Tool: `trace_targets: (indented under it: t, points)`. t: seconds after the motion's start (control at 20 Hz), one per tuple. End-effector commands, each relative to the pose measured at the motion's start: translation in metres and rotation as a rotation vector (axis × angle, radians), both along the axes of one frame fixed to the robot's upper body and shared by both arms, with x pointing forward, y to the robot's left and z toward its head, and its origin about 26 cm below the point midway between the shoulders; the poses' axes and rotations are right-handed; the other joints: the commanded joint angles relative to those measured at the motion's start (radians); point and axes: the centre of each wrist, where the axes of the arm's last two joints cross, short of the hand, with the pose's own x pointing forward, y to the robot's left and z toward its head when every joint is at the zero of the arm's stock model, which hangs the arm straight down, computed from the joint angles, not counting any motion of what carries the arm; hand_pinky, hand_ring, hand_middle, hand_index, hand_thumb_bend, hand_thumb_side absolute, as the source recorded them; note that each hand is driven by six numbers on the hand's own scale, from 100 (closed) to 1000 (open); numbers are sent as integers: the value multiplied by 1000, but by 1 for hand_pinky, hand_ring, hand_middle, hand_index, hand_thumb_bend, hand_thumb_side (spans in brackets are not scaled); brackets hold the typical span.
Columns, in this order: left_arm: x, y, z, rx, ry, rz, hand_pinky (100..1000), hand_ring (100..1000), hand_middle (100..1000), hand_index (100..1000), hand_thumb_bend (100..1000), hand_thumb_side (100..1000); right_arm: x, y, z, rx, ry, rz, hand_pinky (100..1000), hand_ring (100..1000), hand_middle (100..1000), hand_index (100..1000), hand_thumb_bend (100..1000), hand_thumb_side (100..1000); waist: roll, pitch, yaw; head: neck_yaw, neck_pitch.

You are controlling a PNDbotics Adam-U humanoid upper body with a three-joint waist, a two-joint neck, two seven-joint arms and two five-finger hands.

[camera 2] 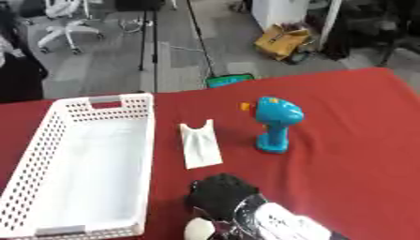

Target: Pick up objects on the table and place them in the box.

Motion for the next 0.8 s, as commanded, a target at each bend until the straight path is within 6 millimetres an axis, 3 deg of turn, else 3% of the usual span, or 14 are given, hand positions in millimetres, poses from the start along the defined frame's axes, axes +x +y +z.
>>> trace_targets:
  t: [0.05, 0.8]
  points:
    - [-3, 1, 9, 10, -39, 3, 610, 658, 673, 701, 100, 813, 3, -2, 3, 1, -26, -13, 224, 457, 560, 742, 646, 401, -1, -15, 2, 2, -12]
    - [-3, 1, 9, 10, -42, 1, 605, 657, 672, 701, 100, 811, 12, -5, -15, 5, -14, -44, 199, 445, 545, 718, 624, 398, 4, -15, 3, -5, -14]
